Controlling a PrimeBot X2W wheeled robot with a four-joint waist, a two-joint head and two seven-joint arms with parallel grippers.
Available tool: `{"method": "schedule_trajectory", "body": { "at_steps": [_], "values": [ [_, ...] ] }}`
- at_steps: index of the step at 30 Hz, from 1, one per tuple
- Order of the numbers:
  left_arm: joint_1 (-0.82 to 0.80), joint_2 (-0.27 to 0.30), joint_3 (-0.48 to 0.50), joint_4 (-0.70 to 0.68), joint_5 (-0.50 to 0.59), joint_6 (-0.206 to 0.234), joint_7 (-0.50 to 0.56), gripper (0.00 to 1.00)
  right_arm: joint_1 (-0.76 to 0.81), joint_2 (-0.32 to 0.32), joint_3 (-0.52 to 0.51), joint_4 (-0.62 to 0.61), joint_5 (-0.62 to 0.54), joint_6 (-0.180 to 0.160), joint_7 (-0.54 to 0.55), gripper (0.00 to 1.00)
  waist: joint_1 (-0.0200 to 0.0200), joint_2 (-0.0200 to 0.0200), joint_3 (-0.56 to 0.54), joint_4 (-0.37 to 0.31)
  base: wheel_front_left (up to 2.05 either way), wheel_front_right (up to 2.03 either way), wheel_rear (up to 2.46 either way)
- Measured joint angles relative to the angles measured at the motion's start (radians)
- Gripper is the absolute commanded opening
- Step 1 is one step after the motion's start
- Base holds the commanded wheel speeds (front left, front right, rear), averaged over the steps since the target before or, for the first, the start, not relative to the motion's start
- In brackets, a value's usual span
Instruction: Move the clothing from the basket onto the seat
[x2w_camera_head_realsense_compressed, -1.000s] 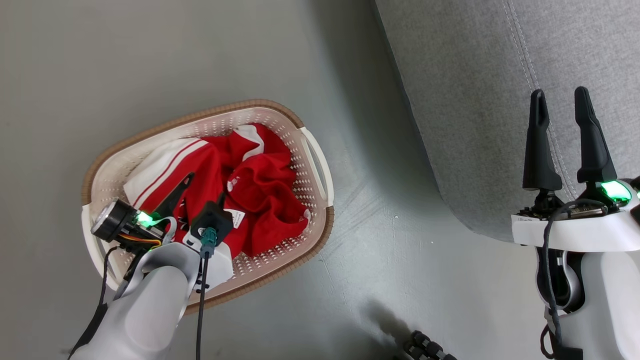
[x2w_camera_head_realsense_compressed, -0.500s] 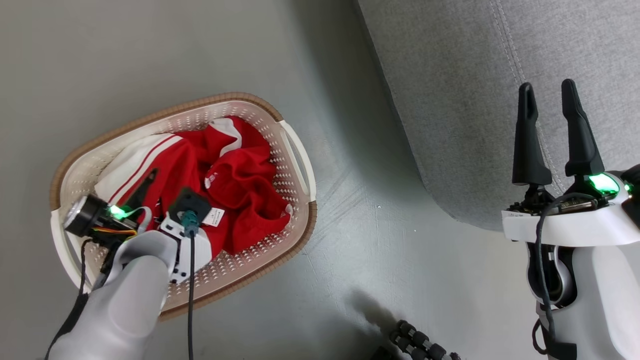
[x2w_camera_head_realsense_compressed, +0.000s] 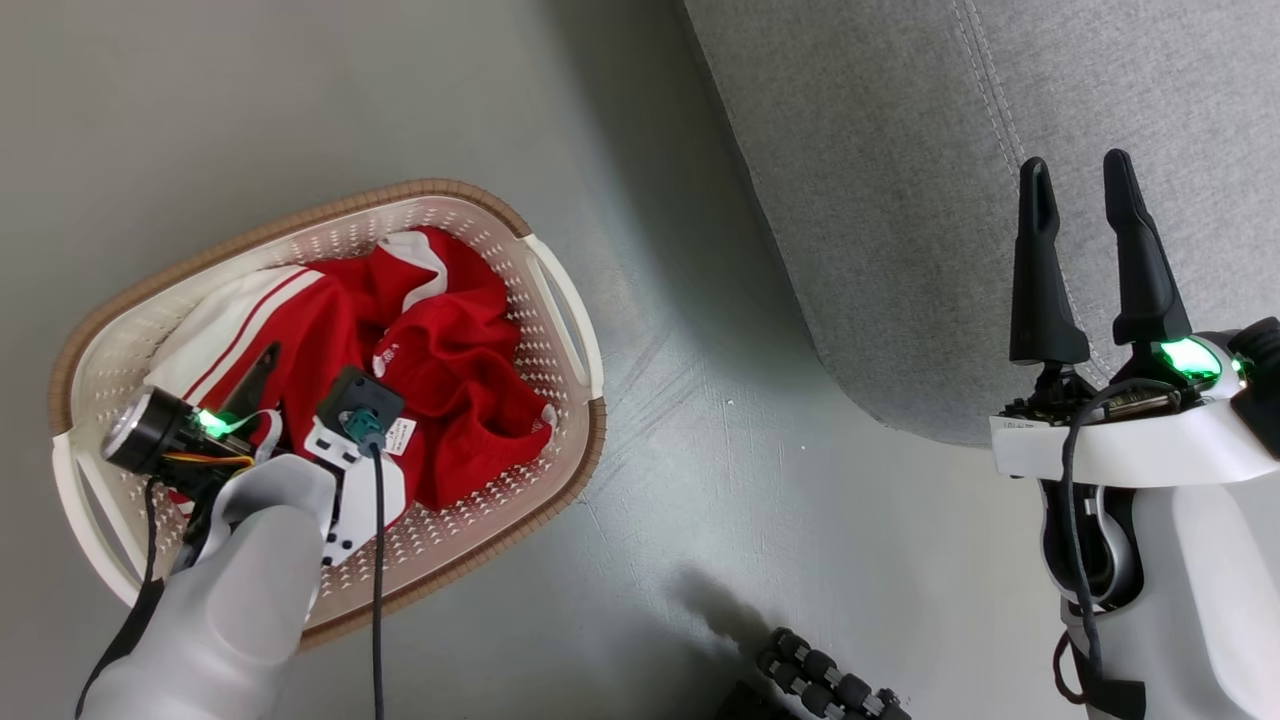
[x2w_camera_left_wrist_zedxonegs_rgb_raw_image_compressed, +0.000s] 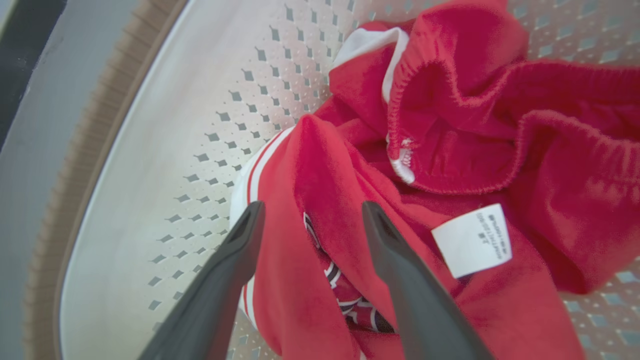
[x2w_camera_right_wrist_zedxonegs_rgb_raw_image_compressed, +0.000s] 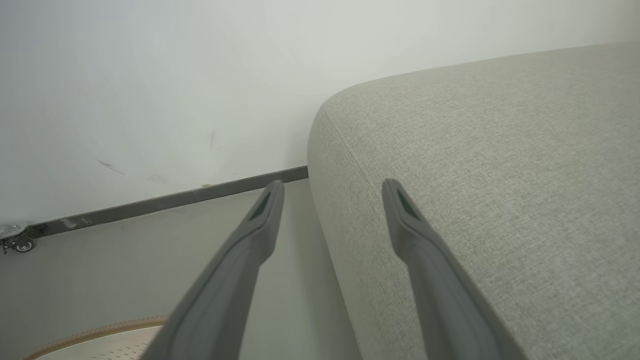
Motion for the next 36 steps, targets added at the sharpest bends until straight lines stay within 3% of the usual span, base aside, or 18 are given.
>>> {"method": "schedule_trajectory", "body": {
  "at_steps": [7, 8, 9, 11, 12, 19, 36],
  "values": [
    [-0.019, 0.006, 0.015, 0.022, 0.000, 0.028, 0.028, 1.00, -0.001, 0.000, 0.007, 0.001, 0.010, 0.000, 0.000, 1.00, 0.0000, 0.0000, 0.013, -0.014, 0.00, 0.00, 0.00],
    [-0.020, 0.007, 0.016, 0.026, -0.001, 0.028, 0.032, 0.96, -0.001, 0.000, 0.008, 0.001, 0.010, 0.000, 0.000, 1.00, 0.0000, 0.0000, 0.014, -0.016, 0.00, 0.00, 0.00],
    [-0.020, 0.007, 0.018, 0.030, -0.002, 0.028, 0.035, 0.60, -0.001, 0.000, 0.009, 0.001, 0.010, 0.000, 0.000, 1.00, 0.0000, 0.0000, 0.015, -0.017, 0.00, 0.00, 0.00],
    [-0.020, 0.006, 0.019, 0.031, -0.002, 0.032, 0.036, 0.14, -0.002, 0.000, 0.009, 0.001, 0.010, 0.000, 0.000, 1.00, 0.0000, 0.0000, 0.017, -0.018, 0.00, 0.00, 0.00],
    [-0.020, 0.004, 0.019, 0.033, -0.003, 0.037, 0.037, 0.00, -0.002, 0.000, 0.009, 0.001, 0.010, 0.000, 0.000, 1.00, 0.0000, 0.0000, 0.018, -0.018, 0.00, 0.00, 0.00],
    [-0.021, 0.001, 0.022, 0.039, -0.003, 0.052, 0.043, 0.00, -0.017, 0.000, 0.011, 0.000, 0.010, 0.000, 0.000, 1.00, 0.0000, 0.0000, 0.016, -0.016, 0.00, 0.00, 0.00],
    [-0.031, -0.040, 0.006, -0.022, -0.012, 0.052, -0.058, 0.00, -0.027, 0.000, 0.010, 0.009, 0.008, 0.000, -0.001, 1.00, 0.0000, 0.0000, -0.007, 0.012, 0.00, 0.00, 0.00]
  ]
}}
